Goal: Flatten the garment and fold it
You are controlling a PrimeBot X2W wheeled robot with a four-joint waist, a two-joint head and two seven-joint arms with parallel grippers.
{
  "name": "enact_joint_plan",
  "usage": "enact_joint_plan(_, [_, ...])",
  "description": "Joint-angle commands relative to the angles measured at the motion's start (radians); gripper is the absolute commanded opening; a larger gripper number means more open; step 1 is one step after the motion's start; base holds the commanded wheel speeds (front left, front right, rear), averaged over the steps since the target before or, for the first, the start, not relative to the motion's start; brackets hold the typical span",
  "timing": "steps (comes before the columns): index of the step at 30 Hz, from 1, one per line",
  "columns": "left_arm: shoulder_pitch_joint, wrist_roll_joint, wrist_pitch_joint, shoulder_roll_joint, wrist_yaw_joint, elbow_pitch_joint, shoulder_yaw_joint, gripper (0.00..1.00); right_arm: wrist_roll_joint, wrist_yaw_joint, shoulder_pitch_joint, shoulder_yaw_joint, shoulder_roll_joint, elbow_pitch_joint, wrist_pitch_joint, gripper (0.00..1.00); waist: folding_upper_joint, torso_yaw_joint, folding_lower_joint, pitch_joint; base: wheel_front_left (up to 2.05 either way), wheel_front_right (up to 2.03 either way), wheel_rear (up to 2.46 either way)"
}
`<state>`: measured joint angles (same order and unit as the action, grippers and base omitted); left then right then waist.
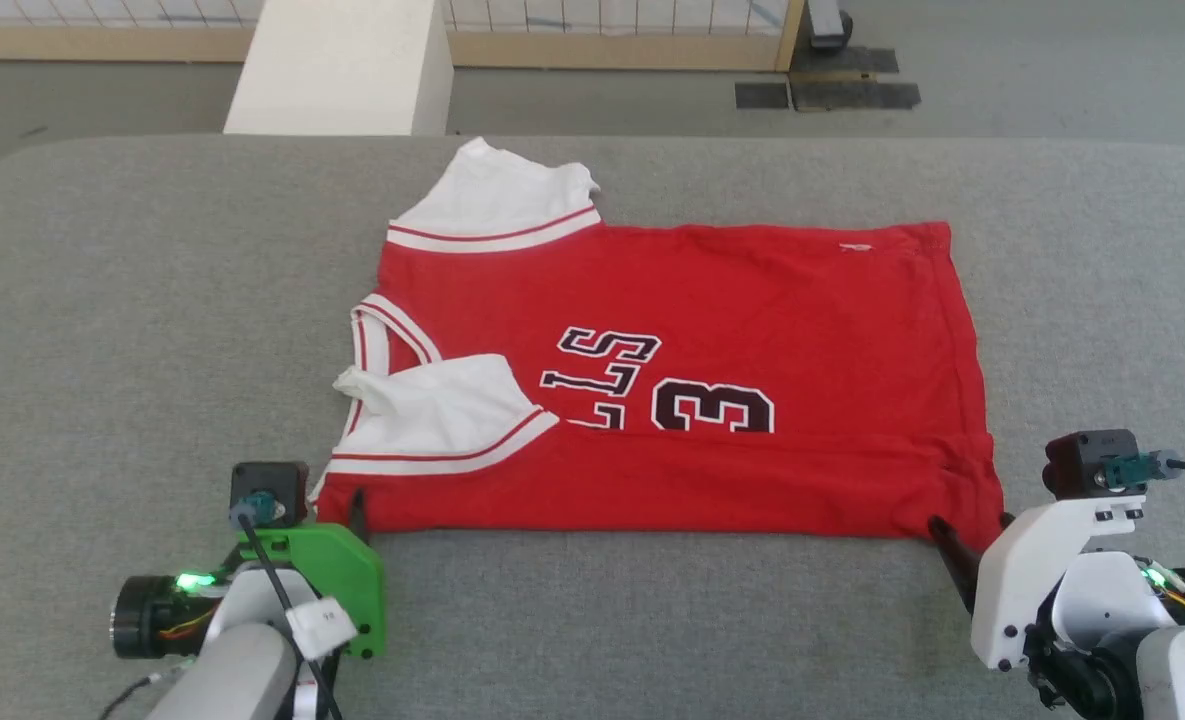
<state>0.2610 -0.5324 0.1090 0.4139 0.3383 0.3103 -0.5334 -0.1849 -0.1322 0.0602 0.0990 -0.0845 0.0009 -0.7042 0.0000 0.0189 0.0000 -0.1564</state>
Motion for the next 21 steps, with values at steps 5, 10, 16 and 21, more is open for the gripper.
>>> enact_joint_plan(5, [-0.029, 0.004, 0.170, 0.043, 0.070, -0.069, -0.012, 1.00, 0.010, 0.002, -0.017, 0.006, 0.018, -0.051, -0.026, 1.00, 0.0000, -0.020, 0.0000, -0.045, 0.00, 0.00, 0.00])
enact_joint_plan(10, [-0.039, -0.021, 0.270, 0.055, 0.064, -0.114, -0.033, 1.00, 0.015, 0.002, -0.011, 0.013, 0.024, -0.075, -0.029, 1.00, 0.0000, -0.028, 0.0000, -0.073, 0.00, 0.00, 0.00])
enact_joint_plan(16, [-0.047, -0.069, 0.319, 0.046, 0.021, -0.104, -0.046, 0.00, 0.037, 0.002, 0.002, 0.026, 0.027, -0.079, -0.024, 1.00, 0.0000, -0.029, 0.0000, -0.089, 0.00, 0.00, 0.00])
enact_joint_plan(21, [-0.060, -0.074, 0.255, 0.034, 0.020, -0.113, -0.032, 0.00, 0.066, 0.002, 0.000, 0.047, 0.028, -0.059, -0.027, 1.00, 0.0000, -0.012, 0.0000, -0.052, 0.00, 0.00, 0.00])
